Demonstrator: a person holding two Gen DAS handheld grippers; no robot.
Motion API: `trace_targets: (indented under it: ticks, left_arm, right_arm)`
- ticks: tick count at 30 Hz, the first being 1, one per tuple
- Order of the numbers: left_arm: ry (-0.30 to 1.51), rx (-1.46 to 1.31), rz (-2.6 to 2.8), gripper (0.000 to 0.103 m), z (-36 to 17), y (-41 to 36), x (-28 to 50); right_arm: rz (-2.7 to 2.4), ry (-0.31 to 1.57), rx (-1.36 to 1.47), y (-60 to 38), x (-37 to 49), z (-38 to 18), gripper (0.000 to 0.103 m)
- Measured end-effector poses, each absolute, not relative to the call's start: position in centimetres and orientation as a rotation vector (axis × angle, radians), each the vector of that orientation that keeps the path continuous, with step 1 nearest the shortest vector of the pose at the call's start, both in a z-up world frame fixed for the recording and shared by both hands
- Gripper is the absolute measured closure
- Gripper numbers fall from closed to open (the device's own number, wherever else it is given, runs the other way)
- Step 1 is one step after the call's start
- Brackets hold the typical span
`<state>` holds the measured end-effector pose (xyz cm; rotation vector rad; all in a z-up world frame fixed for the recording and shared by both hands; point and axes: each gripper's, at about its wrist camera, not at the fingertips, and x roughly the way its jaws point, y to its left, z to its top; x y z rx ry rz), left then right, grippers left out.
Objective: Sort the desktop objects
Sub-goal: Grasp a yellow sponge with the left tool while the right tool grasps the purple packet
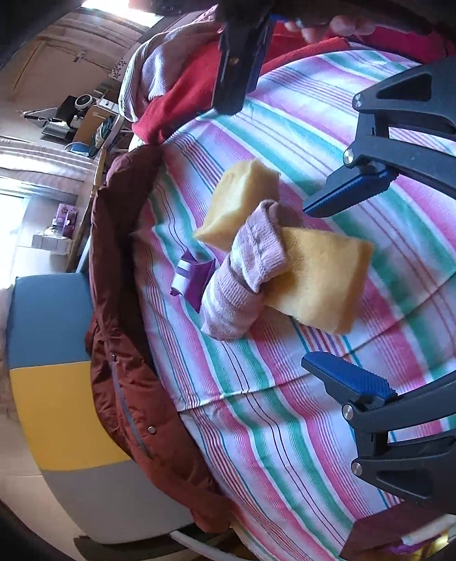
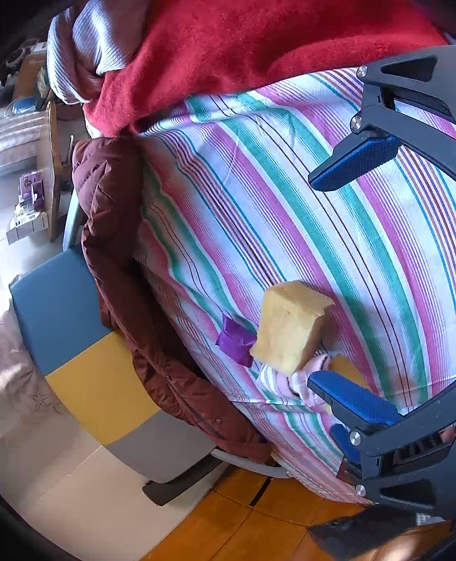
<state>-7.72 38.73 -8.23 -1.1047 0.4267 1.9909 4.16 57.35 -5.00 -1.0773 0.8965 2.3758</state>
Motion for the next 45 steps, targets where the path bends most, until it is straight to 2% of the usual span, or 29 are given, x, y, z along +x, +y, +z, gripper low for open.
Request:
trace_targets:
  ticks: [5,9,10,13,23,31,36,43,44,45]
  left_arm:
    - [0.406,-1.133,1.967,0.025,-9.1,39.6,-8.6]
    - [0.406,-1.141,1.948,0.035,-9.7,40.2,-8.7]
    - [0.4,-1.139,1.939,0.043,-9.8,40.2,-8.7]
    - [0.41,-1.13,1.929,0.047,-10.1,40.4,-8.2]
    - [0.289,-1.199,1.952,0.049,-10.3,37.4,-7.2]
    - [0.21,-1.239,1.969,0.049,-10.1,34.6,-6.3]
    - [0.177,-1.251,1.964,0.049,-10.2,33.2,-6.3]
    - [0.167,-1.244,1.958,0.049,-10.5,33.3,-6.4]
    - [0.164,-1.244,1.958,0.049,-10.6,33.3,-6.4]
    - [0.16,-1.246,1.955,0.049,-10.6,33.3,-6.5]
  right_arm:
    - [2.369,0.899,-1.093,57.4,4.0,-5.4,0.0]
    - [2.359,0.895,-1.1,57.5,3.9,-5.6,0.0]
    - [2.354,0.887,-1.106,57.5,3.9,-5.7,0.0]
    - [2.351,0.871,-1.116,57.4,3.7,-5.8,0.0]
    - [2.383,0.818,-1.163,56.5,1.6,-5.9,0.001]
    - [2.474,0.61,-1.198,55.7,-5.9,-4.9,0.005]
    - [2.517,0.42,-1.312,55.5,-12.9,-6.9,0.006]
    - [2.551,0.28,-1.468,55.3,-16.6,-9.0,0.007]
    - [2.545,0.266,-1.485,55.4,-17.0,-9.4,0.009]
    - [2.532,0.3,-1.537,55.8,-17.4,-10.4,0.017]
